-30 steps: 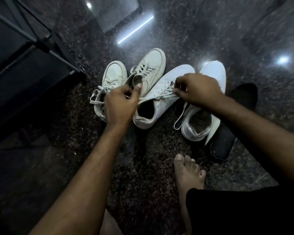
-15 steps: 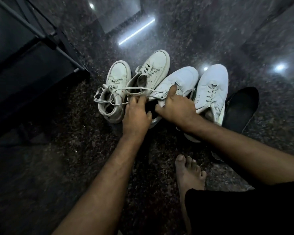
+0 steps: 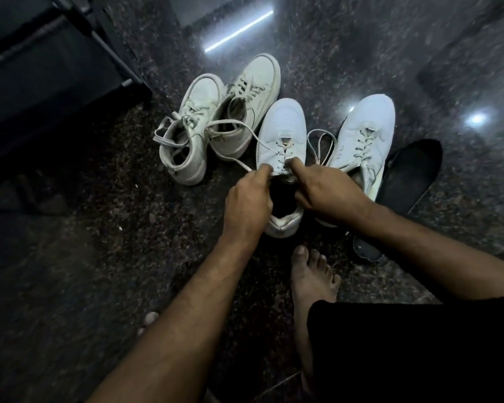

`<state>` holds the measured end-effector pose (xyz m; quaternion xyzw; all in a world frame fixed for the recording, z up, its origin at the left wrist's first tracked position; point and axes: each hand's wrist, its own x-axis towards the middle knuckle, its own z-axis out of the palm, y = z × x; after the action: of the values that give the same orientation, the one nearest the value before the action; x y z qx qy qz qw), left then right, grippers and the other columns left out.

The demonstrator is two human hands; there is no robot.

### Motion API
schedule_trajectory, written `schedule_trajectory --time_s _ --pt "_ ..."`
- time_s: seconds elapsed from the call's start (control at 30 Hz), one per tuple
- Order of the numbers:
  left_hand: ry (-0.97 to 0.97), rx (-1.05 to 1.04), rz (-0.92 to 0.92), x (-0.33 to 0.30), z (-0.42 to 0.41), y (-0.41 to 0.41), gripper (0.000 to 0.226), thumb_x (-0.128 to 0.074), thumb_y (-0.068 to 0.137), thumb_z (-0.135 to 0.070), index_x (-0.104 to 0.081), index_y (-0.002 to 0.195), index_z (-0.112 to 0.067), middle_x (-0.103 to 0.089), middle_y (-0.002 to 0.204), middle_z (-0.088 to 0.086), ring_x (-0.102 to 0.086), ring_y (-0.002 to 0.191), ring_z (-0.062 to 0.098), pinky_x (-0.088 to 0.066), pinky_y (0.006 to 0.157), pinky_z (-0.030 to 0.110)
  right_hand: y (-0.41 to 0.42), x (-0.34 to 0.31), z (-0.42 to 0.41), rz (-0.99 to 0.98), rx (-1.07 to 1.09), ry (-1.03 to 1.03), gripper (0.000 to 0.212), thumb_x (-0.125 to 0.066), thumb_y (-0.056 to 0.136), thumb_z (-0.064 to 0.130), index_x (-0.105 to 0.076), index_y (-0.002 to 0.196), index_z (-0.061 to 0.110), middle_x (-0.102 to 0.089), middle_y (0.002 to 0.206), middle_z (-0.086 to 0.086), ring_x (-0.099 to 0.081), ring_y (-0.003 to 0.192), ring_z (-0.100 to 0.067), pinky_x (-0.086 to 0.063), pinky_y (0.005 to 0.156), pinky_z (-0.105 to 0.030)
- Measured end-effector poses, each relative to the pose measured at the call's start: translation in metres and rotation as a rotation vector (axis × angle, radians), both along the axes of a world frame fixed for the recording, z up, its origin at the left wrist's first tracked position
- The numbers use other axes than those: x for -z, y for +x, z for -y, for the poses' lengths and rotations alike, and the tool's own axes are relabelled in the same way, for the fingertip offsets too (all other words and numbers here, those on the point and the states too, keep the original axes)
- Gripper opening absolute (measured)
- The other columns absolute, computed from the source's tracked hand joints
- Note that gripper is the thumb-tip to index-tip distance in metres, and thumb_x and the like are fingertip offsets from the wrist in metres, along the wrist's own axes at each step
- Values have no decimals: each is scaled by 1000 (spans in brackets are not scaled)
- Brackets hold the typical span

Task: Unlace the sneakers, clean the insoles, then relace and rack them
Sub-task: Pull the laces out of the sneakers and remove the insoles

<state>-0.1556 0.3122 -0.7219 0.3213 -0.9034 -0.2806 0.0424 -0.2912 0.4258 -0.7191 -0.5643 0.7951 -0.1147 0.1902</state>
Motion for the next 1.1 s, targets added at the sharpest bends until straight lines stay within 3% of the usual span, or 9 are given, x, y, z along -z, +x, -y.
schedule_trajectory --time_s 0.2,0.4,0.53,0.63,0.73,0.8,0.87,1.0,1.1 --pt "235 -335 -77 0 -9 -1 32 -59 89 -11 -50 115 -27 -73 99 -2 -68 93 33 -52 78 43 -15 6 -18 188 -3 -76 50 -48 89 14 -34 136 21 -65 98 -9 -61 93 -29 -41 72 -32" --pt "21 -17 145 -5 -9 1 48 -43 93 -11 -41 131 -41 -58 106 7 -61 89 43 -43 72 45 -15 15 -24 207 -33 -89 35 -51 94 21 -47 128 26 -57 107 -2 -54 98 -22 -48 82 -42" --pt "24 72 134 -6 -7 0 47 -45 91 -10 -41 125 -41 -48 106 5 -60 83 43 -45 68 45 -13 8 -13 374 54 -157 25 -63 91 45 -49 83 25 -42 87 3 -44 80 -12 -40 72 -29" --pt "26 87 166 -3 -3 1 46 -50 87 -11 -51 124 -38 -49 110 6 -61 91 42 -49 75 47 -12 -12 2 743 393 -271 54 -64 88 53 -46 63 9 -42 71 -1 -43 65 -13 -36 64 -32" --pt "167 -40 43 3 6 4 31 -65 82 -19 -63 110 -33 -53 112 4 -63 95 32 -53 82 45 -25 -37 9 1476 866 -600 57 -51 94 56 -52 56 13 -53 65 -6 -51 63 -20 -42 68 -35" --pt "324 -204 -115 1 12 7 20 -73 77 -35 -60 91 -35 -57 102 3 -66 85 27 -57 74 45 -44 -49 8 1799 1012 -850 55 -50 95 52 -48 54 15 -56 69 -7 -58 67 -19 -51 73 -32" --pt "525 -462 -323 -5 19 9 23 -76 79 -37 -54 79 -29 -62 87 10 -69 76 34 -58 55 45 -60 -58 6 1916 1033 -956 48 -56 88 54 -47 59 17 -55 72 -4 -59 65 -16 -53 68 -28" --pt "781 -971 -611 -24 48 11 23 -62 96 -28 -56 75 -21 -57 70 1 -57 59 18 -45 40 24 -70 -62 9 1616 1017 -769 38 -53 89 58 -42 73 25 -51 70 8 -36 44 -4 -27 42 -19" --pt "1085 -1100 -702 -33 60 14 34 -53 99 -38 -48 69 -24 -55 65 0 -63 59 15 -50 59 29 -67 -56 9 967 731 -526 33 -53 95 55 -50 88 23 -58 72 5 -47 49 -13 -30 45 -22"
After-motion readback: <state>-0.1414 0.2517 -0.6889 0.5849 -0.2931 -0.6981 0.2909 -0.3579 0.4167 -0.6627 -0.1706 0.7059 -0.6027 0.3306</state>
